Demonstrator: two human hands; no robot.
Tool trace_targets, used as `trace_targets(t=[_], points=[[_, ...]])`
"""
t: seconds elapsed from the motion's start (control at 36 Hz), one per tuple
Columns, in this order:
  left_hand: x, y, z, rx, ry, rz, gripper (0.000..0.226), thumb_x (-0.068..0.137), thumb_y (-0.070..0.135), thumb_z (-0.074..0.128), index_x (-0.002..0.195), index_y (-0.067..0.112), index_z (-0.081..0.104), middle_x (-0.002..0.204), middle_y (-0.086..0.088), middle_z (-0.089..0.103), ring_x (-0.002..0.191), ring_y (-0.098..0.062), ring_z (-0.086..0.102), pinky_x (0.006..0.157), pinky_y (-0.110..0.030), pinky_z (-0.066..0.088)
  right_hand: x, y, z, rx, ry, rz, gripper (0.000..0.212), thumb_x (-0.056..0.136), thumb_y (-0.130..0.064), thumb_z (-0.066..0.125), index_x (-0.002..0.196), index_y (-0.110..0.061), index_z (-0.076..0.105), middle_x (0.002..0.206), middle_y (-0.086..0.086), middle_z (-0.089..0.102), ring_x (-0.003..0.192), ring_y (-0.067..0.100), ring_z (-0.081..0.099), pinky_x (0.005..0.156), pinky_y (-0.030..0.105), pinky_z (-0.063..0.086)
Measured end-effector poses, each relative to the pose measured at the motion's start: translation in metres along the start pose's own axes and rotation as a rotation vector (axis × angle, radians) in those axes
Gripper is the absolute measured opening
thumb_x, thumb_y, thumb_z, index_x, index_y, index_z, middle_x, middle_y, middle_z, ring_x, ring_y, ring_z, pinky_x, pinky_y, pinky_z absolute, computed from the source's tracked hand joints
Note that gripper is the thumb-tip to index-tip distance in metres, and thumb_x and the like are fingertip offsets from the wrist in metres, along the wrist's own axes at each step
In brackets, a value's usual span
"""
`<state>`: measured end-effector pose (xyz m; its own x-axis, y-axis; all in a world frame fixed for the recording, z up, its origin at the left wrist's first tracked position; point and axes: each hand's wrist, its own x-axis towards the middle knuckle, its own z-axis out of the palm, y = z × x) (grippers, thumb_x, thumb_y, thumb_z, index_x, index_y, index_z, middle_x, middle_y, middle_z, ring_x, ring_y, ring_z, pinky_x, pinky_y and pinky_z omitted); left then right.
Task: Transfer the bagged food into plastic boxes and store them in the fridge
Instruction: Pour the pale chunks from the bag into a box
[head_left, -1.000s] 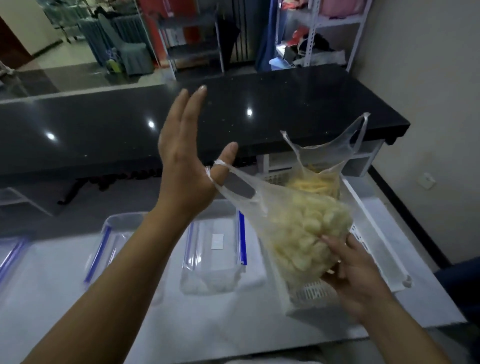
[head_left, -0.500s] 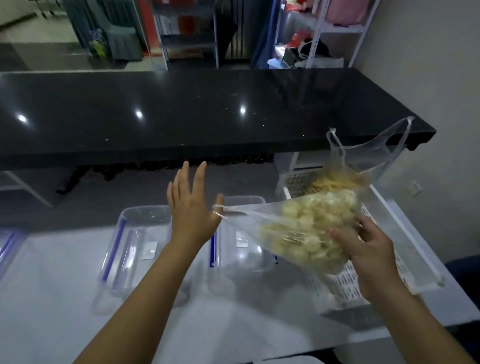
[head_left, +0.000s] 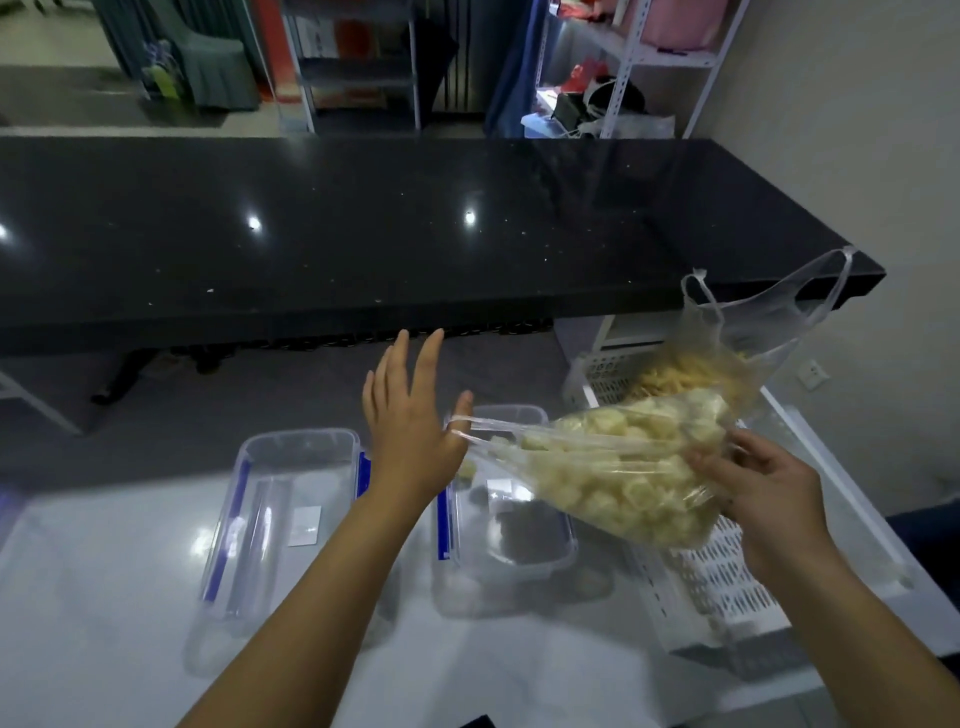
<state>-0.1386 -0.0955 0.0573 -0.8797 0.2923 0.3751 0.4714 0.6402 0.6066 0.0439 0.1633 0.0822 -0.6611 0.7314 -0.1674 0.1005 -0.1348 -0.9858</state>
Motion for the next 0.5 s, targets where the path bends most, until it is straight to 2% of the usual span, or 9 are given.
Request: trace_targets(t=[0.06,0.17,0.25,0.31,0.36,0.5], points=[[0.000,-0.004,0.001,-0.015,-0.010,-0.018,0.067,0.098,0.036,0.057,0.156,0.028,0.026,0.166,-0.008,0.017,0.152,-0.028,0.014,0.124,-0.050,0.008,0.005,-0.006,0.003,-0.011,0.009,-0.009,0.047,0.074,0.004,0.079,0.117,-0.011,0.070,0.102,0.004,0.077,0.094,0.024,0.074,0.076,0.040,0.060],[-0.004,-0.012,0.010,-0.012,-0.062,-0.077,0.066,0.098,0.037,0.055,0.156,0.032,0.023,0.166,-0.008,0.013,0.153,-0.028,0.009,0.123,-0.048,0.006,0.012,-0.010,0.008,-0.011,0.019,-0.051,0.053,0.069,0.002,0.082,0.117,-0.016,0.070,0.109,0.005,0.076,0.097,0.022,0.074,0.081,0.040,0.060],[-0.011,-0.021,0.018,-0.012,-0.067,-0.100,0.066,0.098,0.033,0.056,0.155,0.033,0.024,0.166,-0.007,0.015,0.152,-0.028,0.011,0.122,-0.049,0.009,0.015,-0.005,0.011,-0.031,0.016,-0.066,0.048,0.068,0.002,0.083,0.108,-0.023,0.073,0.113,0.006,0.074,0.103,0.023,0.072,0.086,0.041,0.059],[-0.016,-0.028,0.022,-0.020,-0.069,-0.141,0.066,0.097,0.033,0.057,0.155,0.033,0.025,0.166,-0.007,0.016,0.152,-0.029,0.012,0.122,-0.050,0.011,0.016,-0.002,0.012,-0.043,0.007,-0.054,0.049,0.067,0.001,0.084,0.111,-0.020,0.074,0.116,0.009,0.072,0.107,0.026,0.070,0.089,0.045,0.057],[-0.020,-0.031,0.024,-0.026,-0.069,-0.174,0.065,0.098,0.035,0.057,0.155,0.034,0.025,0.166,-0.007,0.016,0.151,-0.029,0.011,0.122,-0.050,0.011,0.018,-0.003,0.012,-0.031,0.008,-0.053,0.052,0.065,-0.002,0.085,0.113,-0.016,0.073,0.114,0.009,0.073,0.106,0.026,0.070,0.085,0.044,0.059],[-0.025,-0.031,0.025,-0.014,-0.064,-0.208,0.063,0.100,0.035,0.054,0.155,0.033,0.024,0.166,-0.007,0.014,0.152,-0.029,0.008,0.122,-0.049,0.008,0.019,-0.008,0.022,-0.140,-0.034,-0.118,0.041,0.069,-0.001,0.084,0.103,-0.022,0.076,0.102,0.005,0.075,0.096,0.022,0.072,0.072,0.031,0.061]])
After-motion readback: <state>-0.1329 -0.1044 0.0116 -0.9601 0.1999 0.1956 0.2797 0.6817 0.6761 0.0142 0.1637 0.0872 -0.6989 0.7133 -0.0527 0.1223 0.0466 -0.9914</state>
